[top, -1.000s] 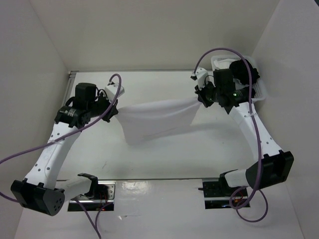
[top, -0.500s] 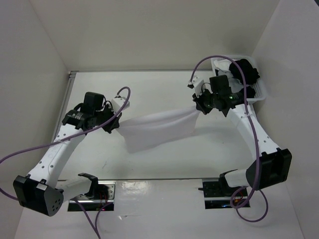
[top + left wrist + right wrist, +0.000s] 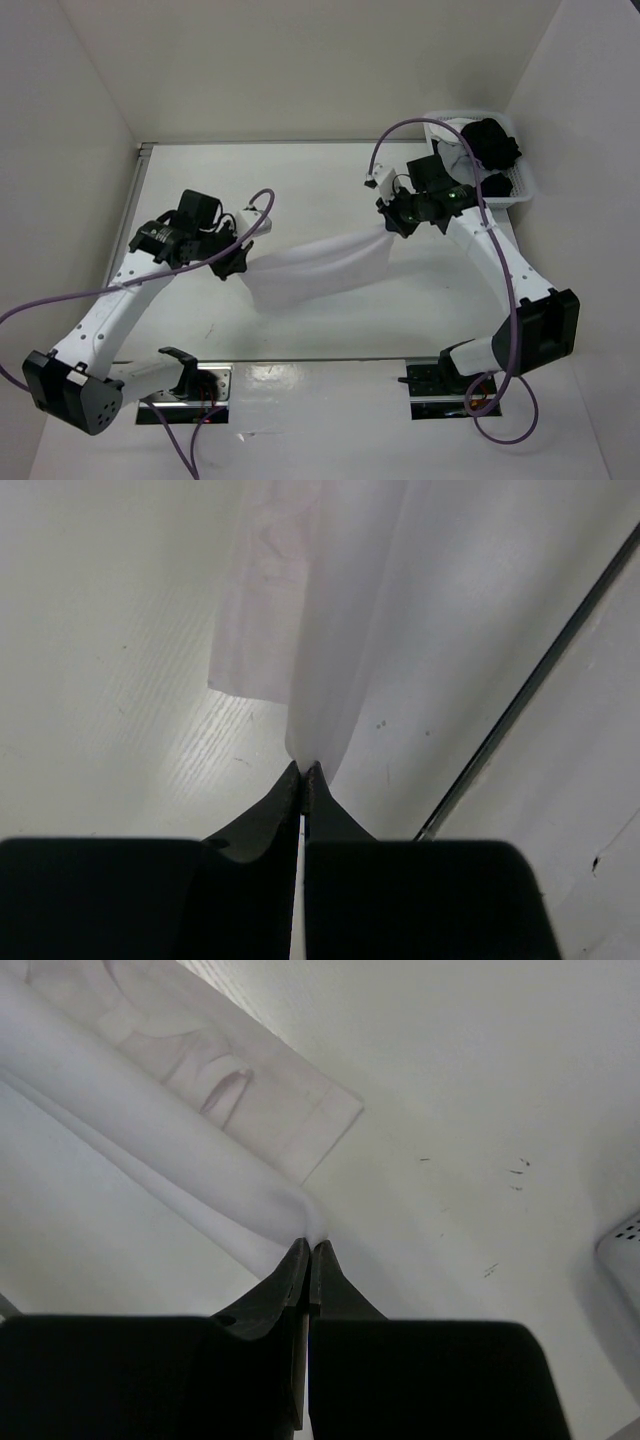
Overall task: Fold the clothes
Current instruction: Fold the tank top
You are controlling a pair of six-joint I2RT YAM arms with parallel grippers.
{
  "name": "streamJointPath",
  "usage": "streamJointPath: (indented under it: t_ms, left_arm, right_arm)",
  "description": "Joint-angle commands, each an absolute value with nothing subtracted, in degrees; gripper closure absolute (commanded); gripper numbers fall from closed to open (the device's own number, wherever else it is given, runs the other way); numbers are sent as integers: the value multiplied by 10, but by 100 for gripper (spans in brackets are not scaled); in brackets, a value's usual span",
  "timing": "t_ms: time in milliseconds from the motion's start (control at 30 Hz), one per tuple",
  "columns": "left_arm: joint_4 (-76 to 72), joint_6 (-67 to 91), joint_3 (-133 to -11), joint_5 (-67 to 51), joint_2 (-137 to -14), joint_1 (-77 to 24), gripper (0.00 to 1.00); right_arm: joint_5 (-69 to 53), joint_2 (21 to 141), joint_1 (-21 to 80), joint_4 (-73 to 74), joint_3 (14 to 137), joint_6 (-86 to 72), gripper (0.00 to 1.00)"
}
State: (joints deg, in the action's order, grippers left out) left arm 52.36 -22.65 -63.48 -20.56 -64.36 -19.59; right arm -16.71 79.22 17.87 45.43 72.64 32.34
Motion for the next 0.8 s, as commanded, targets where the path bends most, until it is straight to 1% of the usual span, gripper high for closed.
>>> streamJointPath:
  t_ms: [0,133,333,467,767]
  left_arm:
    - [562,-252,-668,-240,-634,-210,97]
    - [577,-258,-679,-245,-659,-239,95]
    - [595,-271,-689,-240,-707,-257,95]
    - [600,-282,-689,-229,-727,-262,98]
    - [606,-294,-689,-201,-766,-262,100]
  right_arm:
    - [-171,766,201,482,735,337,100]
    - [-166,761,216,495,723,338,100]
    - [-148,749,221,500,708,338,100]
    - [-148,749,221,482,696,338,100]
    - [-127,800,221,439,701,326,100]
